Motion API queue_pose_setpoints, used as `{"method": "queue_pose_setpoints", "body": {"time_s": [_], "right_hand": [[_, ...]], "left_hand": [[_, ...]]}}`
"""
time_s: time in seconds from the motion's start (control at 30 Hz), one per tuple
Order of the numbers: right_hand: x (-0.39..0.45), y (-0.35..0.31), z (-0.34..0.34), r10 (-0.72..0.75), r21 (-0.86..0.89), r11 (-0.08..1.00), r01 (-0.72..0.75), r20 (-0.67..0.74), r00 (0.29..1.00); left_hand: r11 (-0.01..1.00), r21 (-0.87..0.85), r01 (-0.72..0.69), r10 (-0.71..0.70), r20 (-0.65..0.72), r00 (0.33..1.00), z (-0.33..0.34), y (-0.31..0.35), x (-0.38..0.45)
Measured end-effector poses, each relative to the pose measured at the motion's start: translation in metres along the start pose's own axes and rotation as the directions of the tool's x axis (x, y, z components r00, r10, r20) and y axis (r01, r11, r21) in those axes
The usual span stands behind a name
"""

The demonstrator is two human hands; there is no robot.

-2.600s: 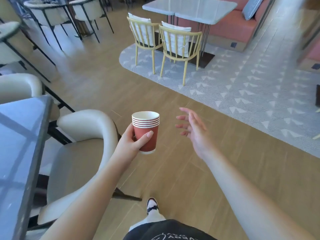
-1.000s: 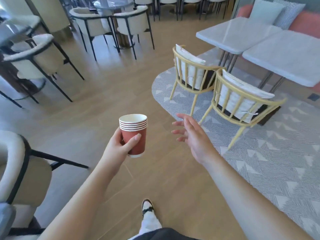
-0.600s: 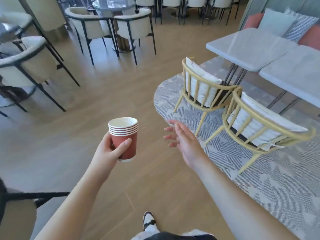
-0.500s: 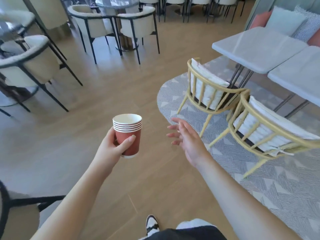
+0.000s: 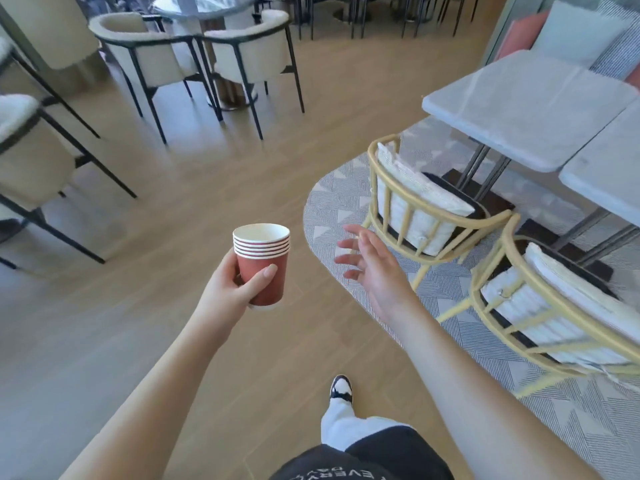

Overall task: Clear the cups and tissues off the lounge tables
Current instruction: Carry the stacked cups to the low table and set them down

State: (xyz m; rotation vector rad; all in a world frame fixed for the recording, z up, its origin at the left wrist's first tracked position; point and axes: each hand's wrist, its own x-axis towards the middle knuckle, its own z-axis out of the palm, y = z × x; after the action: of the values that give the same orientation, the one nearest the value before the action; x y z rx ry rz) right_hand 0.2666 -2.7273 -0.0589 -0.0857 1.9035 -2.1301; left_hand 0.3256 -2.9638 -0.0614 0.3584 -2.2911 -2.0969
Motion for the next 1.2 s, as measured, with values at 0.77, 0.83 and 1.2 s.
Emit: {"method": "queue_pose_setpoints", "body": {"time_s": [0.77, 0.83, 1.2], "right_hand": [[0.42, -0.057, 0.008, 0.02, -0.022, 1.0, -0.019, 0.022, 1.0], [0.457, -0.064, 0.017, 0.026, -0.029, 0.999, -0.026, -0.003, 1.0], [0.636, -0.099, 0.023, -0.014, -0.043, 0.999, 0.011, -0.051, 0.999]], "left_hand": [[1.0, 0.018, 0.012, -0.012, -0.009, 1.0, -0.038, 0.054, 0.412], [1.0, 0.023, 0.021, -0.022, 0.032, 0.999, -0.054, 0.06, 0.451], [0.998, 0.065, -0.019, 0.008, 0.169, 0.986, -0.072, 0.096, 0.66]]}}
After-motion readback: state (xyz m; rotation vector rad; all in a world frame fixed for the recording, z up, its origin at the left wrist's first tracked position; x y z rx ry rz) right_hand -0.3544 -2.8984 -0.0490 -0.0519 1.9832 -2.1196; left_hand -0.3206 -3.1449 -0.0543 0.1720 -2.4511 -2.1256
